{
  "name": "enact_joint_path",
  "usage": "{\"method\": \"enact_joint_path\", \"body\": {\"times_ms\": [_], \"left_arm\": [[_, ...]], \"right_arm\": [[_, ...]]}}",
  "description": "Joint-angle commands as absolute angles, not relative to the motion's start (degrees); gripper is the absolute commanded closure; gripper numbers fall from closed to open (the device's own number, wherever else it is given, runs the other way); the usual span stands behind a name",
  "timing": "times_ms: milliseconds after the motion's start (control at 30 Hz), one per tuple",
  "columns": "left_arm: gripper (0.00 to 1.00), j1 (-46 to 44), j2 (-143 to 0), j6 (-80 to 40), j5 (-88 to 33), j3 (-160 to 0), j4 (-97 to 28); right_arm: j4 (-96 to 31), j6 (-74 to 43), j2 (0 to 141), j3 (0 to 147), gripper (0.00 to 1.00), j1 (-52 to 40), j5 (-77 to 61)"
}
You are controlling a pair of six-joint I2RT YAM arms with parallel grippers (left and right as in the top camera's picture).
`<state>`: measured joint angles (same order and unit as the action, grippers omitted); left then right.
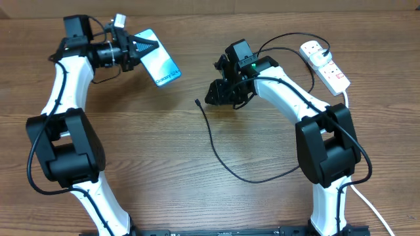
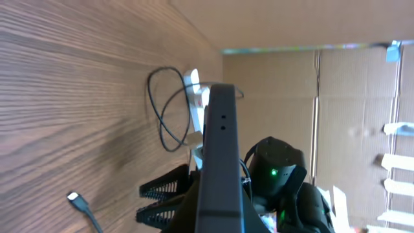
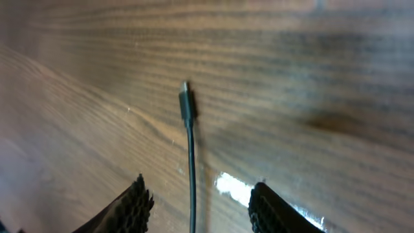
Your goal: Plug charger to phone and switch on socket
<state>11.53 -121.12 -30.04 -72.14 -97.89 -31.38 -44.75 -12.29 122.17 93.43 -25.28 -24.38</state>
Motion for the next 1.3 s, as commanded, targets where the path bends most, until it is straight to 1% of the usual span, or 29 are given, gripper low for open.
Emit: {"method": "enact_joint_path", "body": {"times_ms": [0,100,300,667,767,867,900,1033,1200,1267], "left_arm": [[0.96,13.65,-120.75,-30.87,-73.3,-98.74,-31.48],[0.96,14.11,-120.75,-30.85,-73.3,-98.74,-31.53],[0.96,14.2,-120.75,-30.83,-73.28,-98.74,-31.7],[0.96,14.2,-120.75,-29.08,-73.25,-98.74,-33.23],[0.96,14.2,-120.75,-29.06,-73.25,-98.74,-33.23],[0.96,14.2,-120.75,-29.06,-73.28,-98.74,-33.23],[0.96,14.2,-120.75,-29.06,-73.28,-98.74,-33.23],[0.96,14.2,-120.75,-29.06,-73.32,-98.74,-33.26],[0.96,14.2,-120.75,-28.91,-73.47,-98.74,-33.26],[0.96,14.2,-120.75,-28.91,-73.47,-98.74,-33.34]], "right_arm": [[-43.48,-10.41,123.48,94.45,0.49,-26.3,-22.96],[-42.44,-8.43,124.6,94.45,0.49,-27.7,-22.17],[-39.83,-8.23,127.24,94.45,0.5,-30.7,-17.23],[-37.19,-7.44,130.06,94.45,0.57,-31.53,-16.51],[-37.15,-8.62,131.74,94.45,0.62,-32.23,-16.71],[-37.82,-9.41,131.87,94.45,0.64,-32.91,-18.15],[-38.3,-12.27,131.87,94.45,0.67,-33.28,-18.17],[-40.01,-15.92,131.87,94.45,0.73,-33.12,-18.35],[-40.77,-18.11,131.96,94.41,0.75,-32.77,-18.92],[-40.32,-18.28,132.29,94.35,0.79,-32.75,-18.87]]}}
